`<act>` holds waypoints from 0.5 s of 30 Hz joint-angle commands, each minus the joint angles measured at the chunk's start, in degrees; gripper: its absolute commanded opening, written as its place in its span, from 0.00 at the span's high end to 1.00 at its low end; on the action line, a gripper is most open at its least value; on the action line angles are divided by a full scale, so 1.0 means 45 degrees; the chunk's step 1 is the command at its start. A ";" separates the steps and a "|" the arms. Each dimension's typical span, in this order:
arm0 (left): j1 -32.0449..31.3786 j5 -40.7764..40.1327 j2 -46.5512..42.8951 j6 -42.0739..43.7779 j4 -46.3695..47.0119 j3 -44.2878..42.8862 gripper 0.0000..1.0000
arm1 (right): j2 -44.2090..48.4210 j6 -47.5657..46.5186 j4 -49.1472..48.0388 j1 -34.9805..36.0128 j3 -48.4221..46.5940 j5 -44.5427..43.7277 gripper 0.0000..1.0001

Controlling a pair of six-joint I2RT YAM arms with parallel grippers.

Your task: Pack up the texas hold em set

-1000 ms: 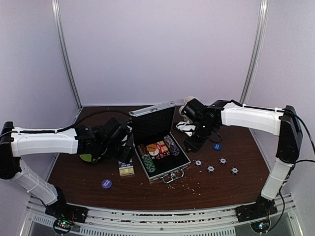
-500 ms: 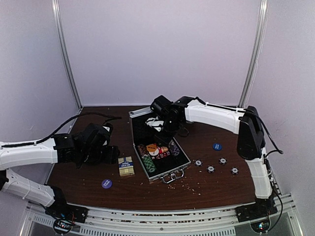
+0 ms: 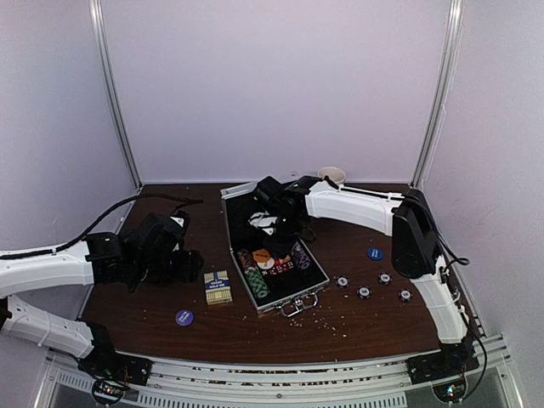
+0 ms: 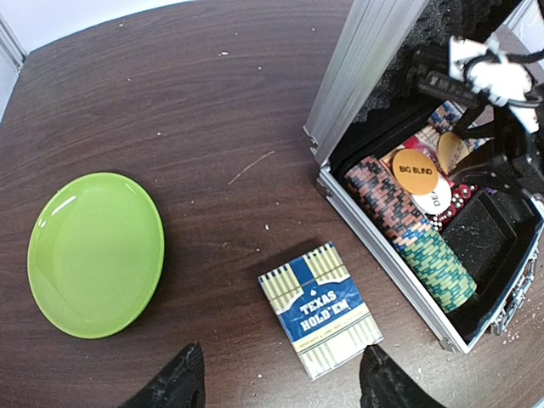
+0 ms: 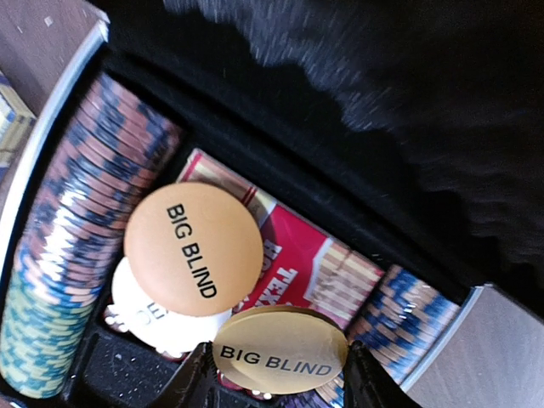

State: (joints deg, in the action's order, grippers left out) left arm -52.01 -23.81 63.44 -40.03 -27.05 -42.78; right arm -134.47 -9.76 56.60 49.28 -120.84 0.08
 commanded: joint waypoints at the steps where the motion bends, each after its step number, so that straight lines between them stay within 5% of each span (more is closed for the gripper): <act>1: 0.0022 -0.0139 0.0004 -0.0156 0.0366 0.0127 0.36 | -0.0449 0.0170 0.0298 0.0069 -0.0323 0.0322 0.58; 10: 0.0030 -0.0102 -0.0095 -0.0246 0.0521 0.0299 0.36 | -0.0283 0.0194 0.0019 0.0082 -0.0316 -0.0167 0.38; 15: 0.0034 -0.0061 -0.0077 -0.0170 0.0522 0.0231 0.36 | 0.0478 0.0136 0.0034 0.0074 -0.0119 -0.0215 0.36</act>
State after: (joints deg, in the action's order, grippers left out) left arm -52.01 -23.79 63.35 -40.47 -26.87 -42.09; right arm -136.05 -9.23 56.97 49.28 -120.95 0.05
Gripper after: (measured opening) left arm 0.641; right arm 0.637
